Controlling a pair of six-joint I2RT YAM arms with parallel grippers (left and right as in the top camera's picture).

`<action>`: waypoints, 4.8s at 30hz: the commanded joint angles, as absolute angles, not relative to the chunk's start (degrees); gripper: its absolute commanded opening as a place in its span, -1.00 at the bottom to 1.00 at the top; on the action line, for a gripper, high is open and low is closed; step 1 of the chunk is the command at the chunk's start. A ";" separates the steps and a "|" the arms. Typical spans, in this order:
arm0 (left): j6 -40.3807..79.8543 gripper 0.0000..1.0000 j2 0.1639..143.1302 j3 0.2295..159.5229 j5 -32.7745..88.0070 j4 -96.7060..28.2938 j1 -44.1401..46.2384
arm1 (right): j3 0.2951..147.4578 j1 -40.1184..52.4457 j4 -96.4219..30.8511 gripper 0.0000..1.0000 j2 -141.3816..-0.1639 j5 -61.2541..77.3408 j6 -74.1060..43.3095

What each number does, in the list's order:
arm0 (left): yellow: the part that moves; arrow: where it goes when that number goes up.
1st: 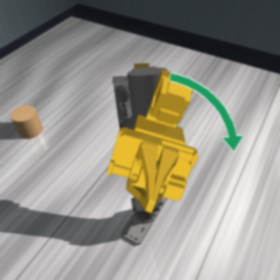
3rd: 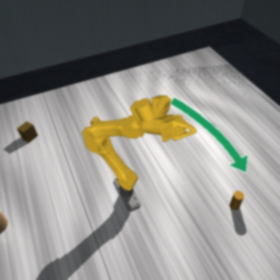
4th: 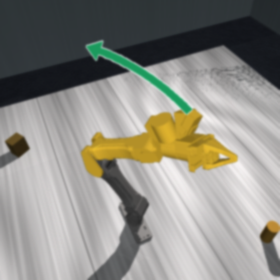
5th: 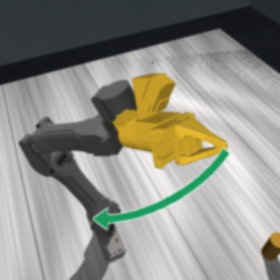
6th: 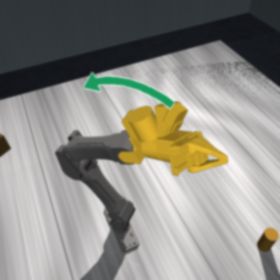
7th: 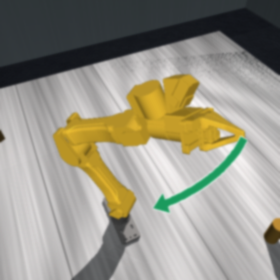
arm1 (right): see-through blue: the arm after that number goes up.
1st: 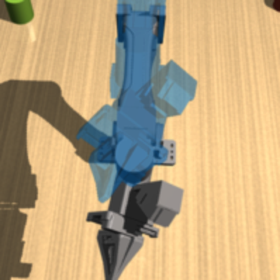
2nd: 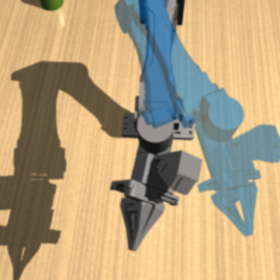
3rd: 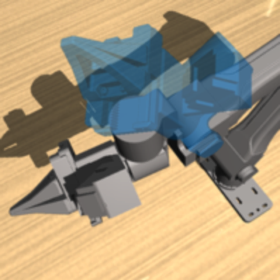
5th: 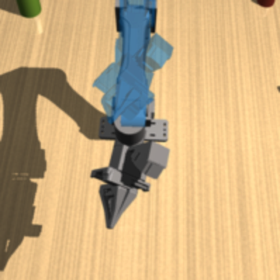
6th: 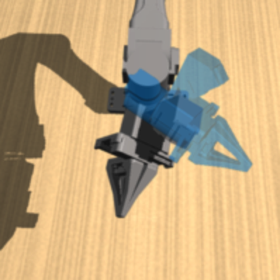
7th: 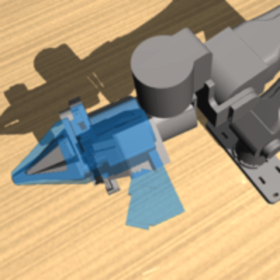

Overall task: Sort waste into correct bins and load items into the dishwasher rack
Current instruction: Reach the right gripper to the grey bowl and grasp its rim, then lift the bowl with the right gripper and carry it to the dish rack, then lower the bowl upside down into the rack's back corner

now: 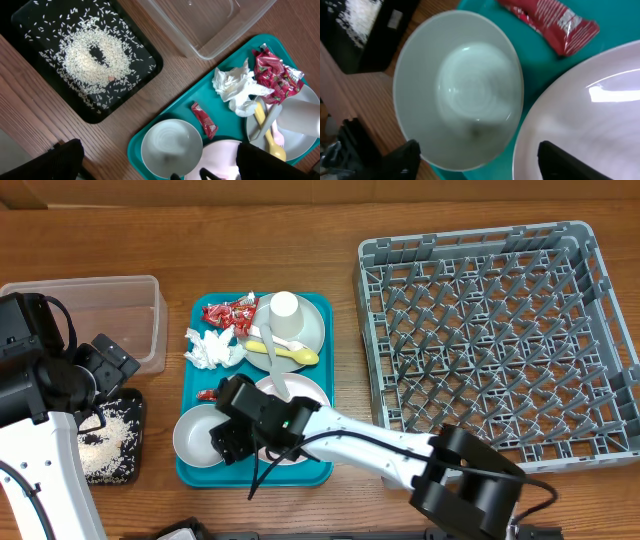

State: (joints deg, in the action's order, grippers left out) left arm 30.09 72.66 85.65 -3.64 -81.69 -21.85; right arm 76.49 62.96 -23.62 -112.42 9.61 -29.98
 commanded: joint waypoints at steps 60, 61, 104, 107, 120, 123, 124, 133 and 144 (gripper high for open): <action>30.87 0.99 72.64 86.41 -3.36 -81.82 -22.15 | 95.64 28.32 -50.48 -0.92 -93.84 3.79 -22.59; 30.87 1.00 72.64 86.41 -3.36 -81.82 -22.15 | 96.53 26.24 -52.01 -0.92 -92.66 -0.60 -22.13; 30.87 1.00 72.64 86.41 -3.36 -81.82 -22.15 | 78.37 10.26 -46.15 -0.92 -102.56 -64.66 -10.41; 30.87 0.99 72.64 86.41 -3.36 -81.82 -22.15 | 78.37 12.08 -46.83 -0.92 -102.56 -64.31 -10.46; 30.87 1.00 72.64 86.41 -3.36 -81.82 -22.15 | 79.68 15.70 -45.17 -0.92 -102.56 -72.66 -10.31; 30.87 1.00 72.64 86.41 -3.36 -81.82 -22.15 | 81.67 12.78 -44.29 -0.92 -102.56 -72.58 -6.61; 30.87 1.00 72.64 86.41 -3.36 -81.82 -22.15 | 81.67 11.88 -43.42 -0.92 -102.56 -72.58 -4.91; 30.87 1.00 72.64 86.41 -3.36 -81.82 -22.15 | 81.47 6.31 -41.58 -0.92 -103.28 -67.72 -1.43; 30.87 0.99 72.64 86.41 -3.36 -81.82 -22.15 | 81.34 7.14 -43.16 -0.89 -109.58 -67.40 -1.72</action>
